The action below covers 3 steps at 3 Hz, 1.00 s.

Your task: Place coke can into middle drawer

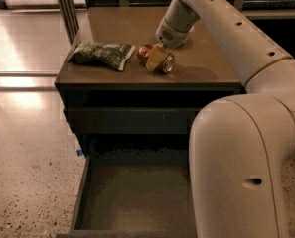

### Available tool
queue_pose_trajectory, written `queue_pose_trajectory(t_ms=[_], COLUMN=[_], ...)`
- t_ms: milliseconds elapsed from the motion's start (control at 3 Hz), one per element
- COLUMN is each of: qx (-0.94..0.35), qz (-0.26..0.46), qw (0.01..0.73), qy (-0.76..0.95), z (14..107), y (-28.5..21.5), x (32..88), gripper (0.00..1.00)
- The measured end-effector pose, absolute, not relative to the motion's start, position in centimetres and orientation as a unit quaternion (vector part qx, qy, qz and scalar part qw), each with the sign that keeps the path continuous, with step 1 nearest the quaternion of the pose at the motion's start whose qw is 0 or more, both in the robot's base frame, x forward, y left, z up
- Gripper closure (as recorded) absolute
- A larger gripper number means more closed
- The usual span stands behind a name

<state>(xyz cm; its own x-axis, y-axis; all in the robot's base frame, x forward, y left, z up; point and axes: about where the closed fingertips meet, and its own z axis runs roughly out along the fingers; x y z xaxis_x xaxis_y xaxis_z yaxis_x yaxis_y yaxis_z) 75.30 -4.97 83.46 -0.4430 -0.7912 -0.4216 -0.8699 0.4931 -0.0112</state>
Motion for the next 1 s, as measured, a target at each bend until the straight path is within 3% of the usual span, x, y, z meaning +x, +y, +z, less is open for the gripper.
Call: queue_pose_trajectory(t_ms=[667,1000], qx=[-0.493,-0.512], qz=[0.104,0.121], qw=[0.189,0.188], qy=[0.843,0.829], z=[83.46,84.24], y=[-4.96,-4.16], x=[75.29,74.58], gripper=[0.96,1.00])
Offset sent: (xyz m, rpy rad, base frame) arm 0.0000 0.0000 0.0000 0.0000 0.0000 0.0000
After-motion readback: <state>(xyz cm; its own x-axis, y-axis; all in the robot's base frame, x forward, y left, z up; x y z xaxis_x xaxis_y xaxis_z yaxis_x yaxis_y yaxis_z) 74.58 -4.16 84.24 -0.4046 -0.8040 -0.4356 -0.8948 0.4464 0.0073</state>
